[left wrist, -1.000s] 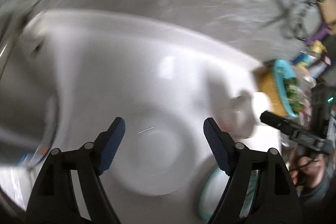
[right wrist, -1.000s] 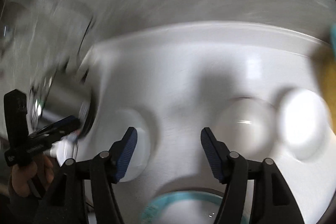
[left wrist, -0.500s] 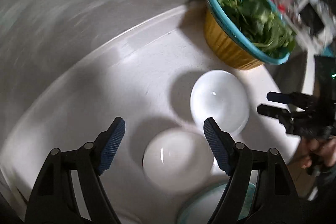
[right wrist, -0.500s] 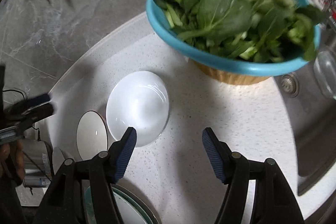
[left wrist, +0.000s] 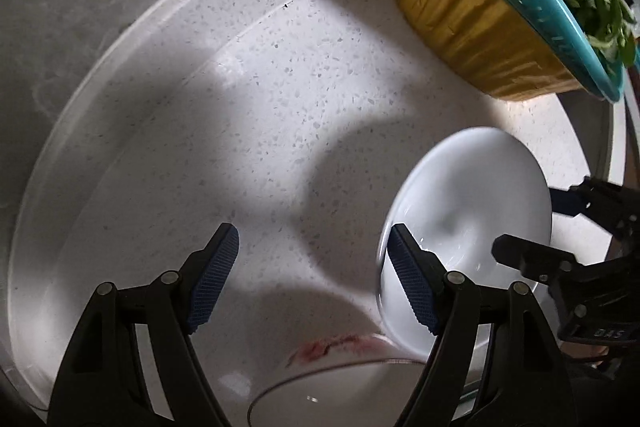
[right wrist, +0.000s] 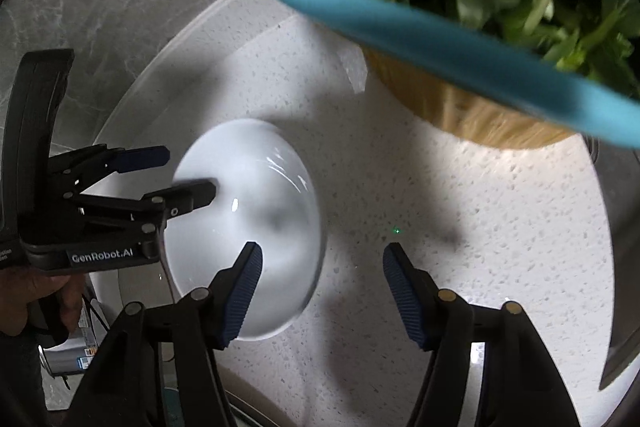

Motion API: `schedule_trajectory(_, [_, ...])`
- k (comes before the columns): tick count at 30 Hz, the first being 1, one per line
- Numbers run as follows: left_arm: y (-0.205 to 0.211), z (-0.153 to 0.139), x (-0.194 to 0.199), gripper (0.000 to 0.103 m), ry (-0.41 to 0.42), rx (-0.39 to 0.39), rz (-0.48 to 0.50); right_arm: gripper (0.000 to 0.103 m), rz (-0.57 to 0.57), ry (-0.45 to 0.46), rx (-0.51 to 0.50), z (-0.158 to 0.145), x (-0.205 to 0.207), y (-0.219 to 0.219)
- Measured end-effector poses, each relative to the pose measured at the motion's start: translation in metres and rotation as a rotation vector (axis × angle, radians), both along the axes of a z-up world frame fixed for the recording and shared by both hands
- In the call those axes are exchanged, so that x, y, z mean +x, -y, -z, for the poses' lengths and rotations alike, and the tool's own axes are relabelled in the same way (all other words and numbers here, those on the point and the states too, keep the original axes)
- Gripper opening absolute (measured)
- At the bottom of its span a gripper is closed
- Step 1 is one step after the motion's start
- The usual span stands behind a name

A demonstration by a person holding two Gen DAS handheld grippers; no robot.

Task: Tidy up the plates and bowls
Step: 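Move both tools to another white bowl by the basket and grip its rim, then carry the second white bowl with both tools and lower it into the first bowl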

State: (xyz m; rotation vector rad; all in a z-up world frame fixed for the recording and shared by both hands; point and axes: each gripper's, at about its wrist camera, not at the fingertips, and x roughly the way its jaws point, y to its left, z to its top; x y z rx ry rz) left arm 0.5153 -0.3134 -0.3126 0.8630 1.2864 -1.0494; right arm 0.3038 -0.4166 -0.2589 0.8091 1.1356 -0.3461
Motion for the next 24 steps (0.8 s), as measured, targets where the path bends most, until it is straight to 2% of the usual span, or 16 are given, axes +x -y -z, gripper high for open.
schedule_trajectory(1, [0.001, 0.001, 0.002, 0.073, -0.004, -0.004, 0.006, 0.057, -0.002, -0.004, -0.004, 0.002, 0.002, 0.001])
schedule_trajectory(3, [0.003, 0.001, 0.003, 0.058, -0.027, -0.013, 0.016, 0.048, -0.008, -0.010, -0.005, 0.005, 0.005, -0.001])
schedule_trajectory(5, [0.007, 0.002, -0.006, 0.048, -0.047, -0.016, 0.029, 0.044, -0.011, -0.017, 0.002, 0.011, 0.013, -0.003])
schedule_trajectory(7, [0.010, 0.001, -0.007, 0.046, -0.037, -0.010, 0.036, 0.041, -0.015, -0.020, 0.005, 0.014, 0.016, -0.005])
schedule_trajectory(10, [0.009, -0.001, -0.007, 0.043, -0.049, -0.011, 0.037, 0.026, -0.031, -0.015, 0.009, 0.017, 0.020, -0.009])
schedule_trajectory(12, [0.008, -0.003, -0.006, 0.032, -0.069, -0.016, 0.037, 0.017, -0.046, -0.006, 0.001, 0.016, 0.024, -0.013])
schedule_trajectory(13, [0.007, -0.003, -0.011, 0.027, -0.075, -0.018, 0.038, 0.017, -0.046, -0.005, -0.007, 0.014, 0.025, -0.015])
schedule_trajectory(14, [0.007, -0.005, -0.014, 0.016, -0.078, -0.023, 0.047, 0.017, -0.045, -0.002, -0.009, 0.014, 0.026, -0.015])
schedule_trajectory(15, [0.008, -0.005, -0.021, 0.013, -0.062, -0.023, 0.056, 0.016, -0.043, 0.002, -0.004, 0.014, 0.028, -0.014])
schedule_trajectory(17, [0.009, -0.008, -0.028, 0.013, -0.017, -0.020, 0.071, 0.015, -0.038, -0.003, 0.002, 0.016, 0.030, -0.014])
schedule_trajectory(24, [0.005, -0.018, -0.029, 0.012, -0.011, -0.040, 0.047, 0.014, -0.039, 0.002, 0.009, 0.014, 0.029, -0.014])
